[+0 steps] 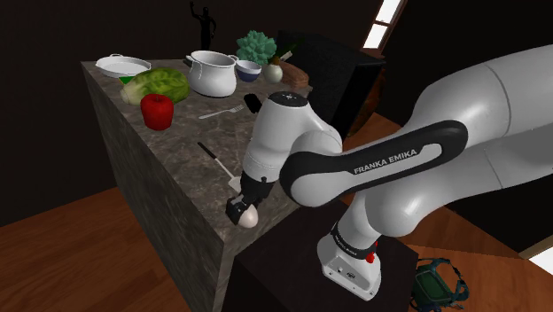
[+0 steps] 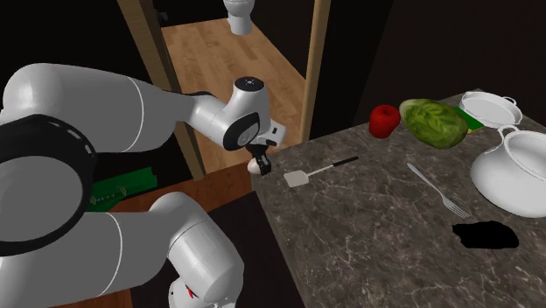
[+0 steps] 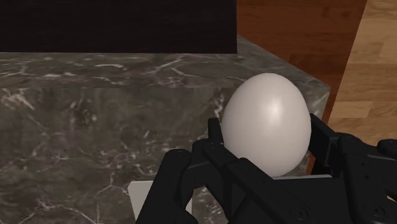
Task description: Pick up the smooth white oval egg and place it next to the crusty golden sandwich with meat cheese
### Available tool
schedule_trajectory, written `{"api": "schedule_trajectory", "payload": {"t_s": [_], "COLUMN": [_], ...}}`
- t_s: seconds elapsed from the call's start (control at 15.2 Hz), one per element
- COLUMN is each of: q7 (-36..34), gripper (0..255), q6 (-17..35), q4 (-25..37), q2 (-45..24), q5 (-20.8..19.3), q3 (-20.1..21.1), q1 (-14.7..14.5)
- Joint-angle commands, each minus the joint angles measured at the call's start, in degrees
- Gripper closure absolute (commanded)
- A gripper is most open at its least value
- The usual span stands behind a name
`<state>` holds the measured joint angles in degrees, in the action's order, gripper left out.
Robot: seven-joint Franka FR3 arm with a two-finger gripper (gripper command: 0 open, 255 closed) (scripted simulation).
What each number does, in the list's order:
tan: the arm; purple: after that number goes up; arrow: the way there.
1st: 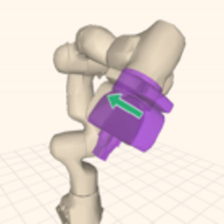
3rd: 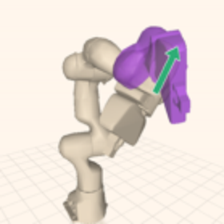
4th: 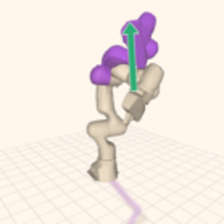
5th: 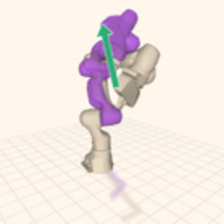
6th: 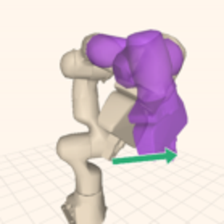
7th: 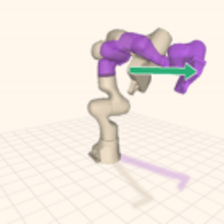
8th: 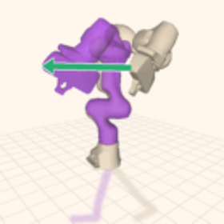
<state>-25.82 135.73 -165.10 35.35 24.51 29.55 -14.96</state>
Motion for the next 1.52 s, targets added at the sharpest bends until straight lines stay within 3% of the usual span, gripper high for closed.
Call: {"api": "schedule_trajectory", "payload": {"t_s": [0.0, 1.45], "q7": [-0.1, 0.4], "gripper": [255, 255], "q6": [-2.4, -22.1], "q4": [0.8, 11.8], "q2": [1.6, 10.2], "q5": [-0.4, -6.1], "q3": [-0.6, -7.3], "q1": [0.0, 1.9]}}
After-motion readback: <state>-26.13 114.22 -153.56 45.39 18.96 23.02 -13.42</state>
